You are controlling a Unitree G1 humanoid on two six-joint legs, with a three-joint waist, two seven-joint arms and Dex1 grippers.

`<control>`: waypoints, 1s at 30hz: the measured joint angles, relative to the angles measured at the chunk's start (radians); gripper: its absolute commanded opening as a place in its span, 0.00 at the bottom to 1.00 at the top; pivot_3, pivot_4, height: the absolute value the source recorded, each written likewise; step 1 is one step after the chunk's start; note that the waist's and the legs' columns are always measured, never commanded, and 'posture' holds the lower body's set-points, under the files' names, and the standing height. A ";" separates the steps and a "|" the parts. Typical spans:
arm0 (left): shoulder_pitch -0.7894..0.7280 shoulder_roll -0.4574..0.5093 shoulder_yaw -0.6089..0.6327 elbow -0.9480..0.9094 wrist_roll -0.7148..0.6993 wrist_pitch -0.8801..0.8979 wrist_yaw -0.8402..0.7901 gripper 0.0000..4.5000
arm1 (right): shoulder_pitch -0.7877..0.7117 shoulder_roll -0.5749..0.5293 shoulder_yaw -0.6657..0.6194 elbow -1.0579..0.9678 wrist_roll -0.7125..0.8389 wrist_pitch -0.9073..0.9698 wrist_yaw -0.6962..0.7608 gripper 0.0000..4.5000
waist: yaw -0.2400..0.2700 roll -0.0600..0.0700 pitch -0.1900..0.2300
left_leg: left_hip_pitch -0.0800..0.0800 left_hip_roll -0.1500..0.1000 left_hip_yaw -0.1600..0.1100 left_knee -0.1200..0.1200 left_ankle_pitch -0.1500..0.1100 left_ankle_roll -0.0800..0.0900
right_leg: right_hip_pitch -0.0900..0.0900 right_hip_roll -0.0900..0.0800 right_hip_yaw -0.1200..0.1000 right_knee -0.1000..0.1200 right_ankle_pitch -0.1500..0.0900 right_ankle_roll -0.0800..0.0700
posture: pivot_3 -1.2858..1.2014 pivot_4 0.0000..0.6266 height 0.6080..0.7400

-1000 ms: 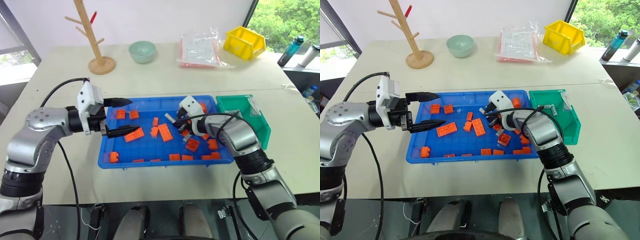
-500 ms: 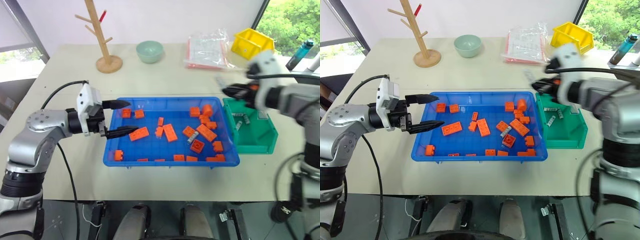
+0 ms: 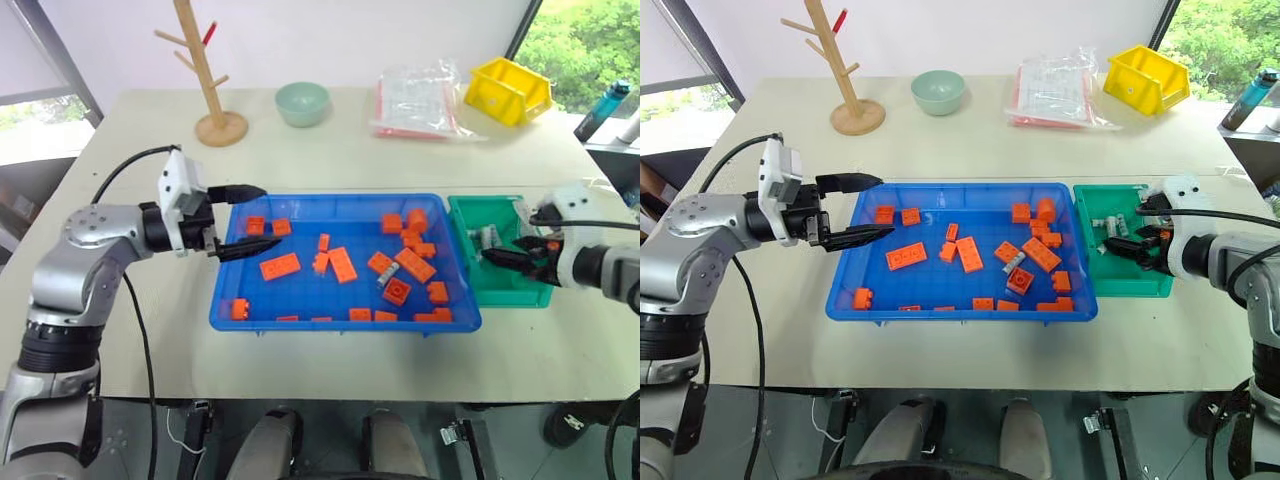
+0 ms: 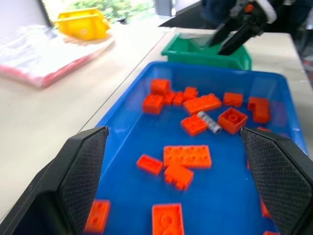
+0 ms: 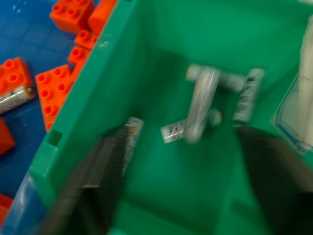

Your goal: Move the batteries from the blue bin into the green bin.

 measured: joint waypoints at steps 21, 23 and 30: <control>0.034 0.007 0.003 -0.033 0.001 -0.001 0.018 1.00 | -0.410 0.081 0.527 0.093 0.021 -0.158 0.237 0.99 | -0.021 0.000 0.000 | -0.001 0.002 -0.003 -0.002 0.000 0.000 | -0.002 0.001 0.000 0.000 0.000 0.000 | 0.52 0.24 0.90; 0.055 0.011 0.004 -0.047 0.000 -0.001 0.021 1.00 | -0.377 0.094 0.535 0.041 0.033 -0.114 0.225 0.99 | -0.023 0.000 0.000 | -0.001 0.002 -0.003 -0.002 0.000 0.000 | -0.001 0.001 0.000 0.000 0.000 0.000 | 0.52 0.24 0.90; 0.090 0.017 0.009 -0.078 -0.001 -0.001 0.030 1.00 | -0.322 0.125 0.546 -0.056 0.063 -0.006 0.167 0.99 | -0.020 0.000 0.000 | -0.001 0.001 -0.003 -0.001 0.000 0.000 | -0.001 0.001 0.000 0.000 0.000 0.000 | 0.52 0.24 0.90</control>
